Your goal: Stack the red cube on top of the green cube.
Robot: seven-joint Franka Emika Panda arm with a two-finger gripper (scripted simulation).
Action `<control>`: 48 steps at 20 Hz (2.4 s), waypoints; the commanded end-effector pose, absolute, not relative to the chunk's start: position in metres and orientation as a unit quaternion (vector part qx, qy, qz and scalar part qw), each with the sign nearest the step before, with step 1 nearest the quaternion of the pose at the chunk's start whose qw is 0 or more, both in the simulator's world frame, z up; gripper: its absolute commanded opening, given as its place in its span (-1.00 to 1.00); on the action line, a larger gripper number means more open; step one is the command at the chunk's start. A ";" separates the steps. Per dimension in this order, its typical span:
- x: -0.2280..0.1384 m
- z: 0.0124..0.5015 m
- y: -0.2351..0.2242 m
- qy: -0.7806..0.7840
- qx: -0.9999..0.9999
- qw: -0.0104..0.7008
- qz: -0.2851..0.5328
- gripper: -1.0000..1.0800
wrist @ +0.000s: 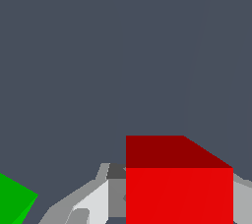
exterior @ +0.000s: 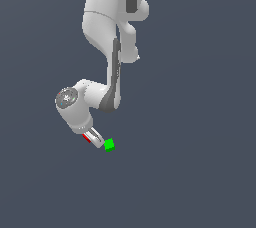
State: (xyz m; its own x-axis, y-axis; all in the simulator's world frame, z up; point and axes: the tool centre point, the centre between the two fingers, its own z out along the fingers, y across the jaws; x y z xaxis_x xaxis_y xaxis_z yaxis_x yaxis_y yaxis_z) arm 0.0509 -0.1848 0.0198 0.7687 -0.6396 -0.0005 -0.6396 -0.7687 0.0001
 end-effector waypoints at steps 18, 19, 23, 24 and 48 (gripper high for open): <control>0.049 0.100 -0.184 0.340 -0.940 0.000 0.000 -1.00; 0.049 0.105 -0.184 0.340 -0.940 0.000 0.000 -1.00; 0.050 0.118 -0.184 0.340 -0.940 0.000 0.000 -1.00; 0.050 0.119 -0.185 0.340 -0.940 0.000 0.000 -1.00; 0.098 0.061 -0.083 0.340 -0.940 0.000 0.000 -1.00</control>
